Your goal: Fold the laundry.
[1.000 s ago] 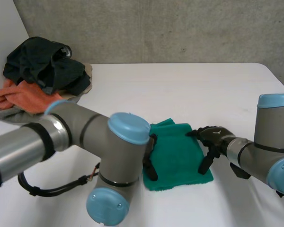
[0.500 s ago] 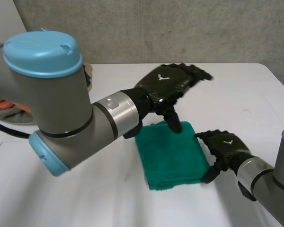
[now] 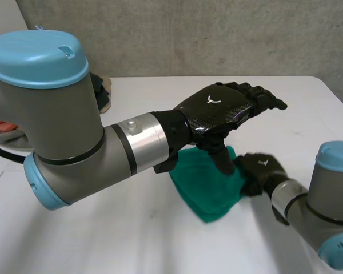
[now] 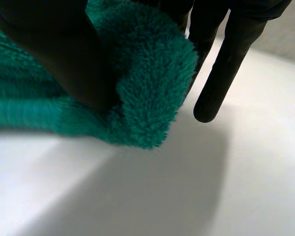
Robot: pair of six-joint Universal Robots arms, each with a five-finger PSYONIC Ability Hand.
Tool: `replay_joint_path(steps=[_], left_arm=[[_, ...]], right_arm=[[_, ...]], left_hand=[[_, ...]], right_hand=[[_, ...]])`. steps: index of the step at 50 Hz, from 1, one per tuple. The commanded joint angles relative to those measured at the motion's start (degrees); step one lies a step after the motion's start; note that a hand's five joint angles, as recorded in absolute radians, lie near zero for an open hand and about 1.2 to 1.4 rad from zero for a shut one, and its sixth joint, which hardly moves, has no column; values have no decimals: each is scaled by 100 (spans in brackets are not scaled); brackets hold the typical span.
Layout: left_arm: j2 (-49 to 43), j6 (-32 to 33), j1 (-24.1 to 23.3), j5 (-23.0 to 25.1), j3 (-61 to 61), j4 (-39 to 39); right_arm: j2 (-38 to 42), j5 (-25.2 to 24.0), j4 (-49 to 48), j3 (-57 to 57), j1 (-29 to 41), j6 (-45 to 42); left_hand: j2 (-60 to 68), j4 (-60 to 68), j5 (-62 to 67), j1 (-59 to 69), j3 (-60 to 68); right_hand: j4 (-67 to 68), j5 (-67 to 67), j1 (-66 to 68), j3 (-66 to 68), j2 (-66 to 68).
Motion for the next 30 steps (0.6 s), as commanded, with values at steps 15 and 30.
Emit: replay_joint_path(steps=[15, 30], left_arm=[[292, -44, 1, -1, 49, 28], [177, -18, -8, -54, -4, 28]], right_arm=[[3135, 1244, 1253, -5755, -1584, 121], [5079, 1473, 2467, -9450, -2726, 77]], left_hand=[[-76, -77, -181, 48, -117], [-59, -60, -164, 65, -100]], right_hand=[[1153, 1602, 3578, 1305, 1787], [1153, 1602, 3578, 1305, 1787]])
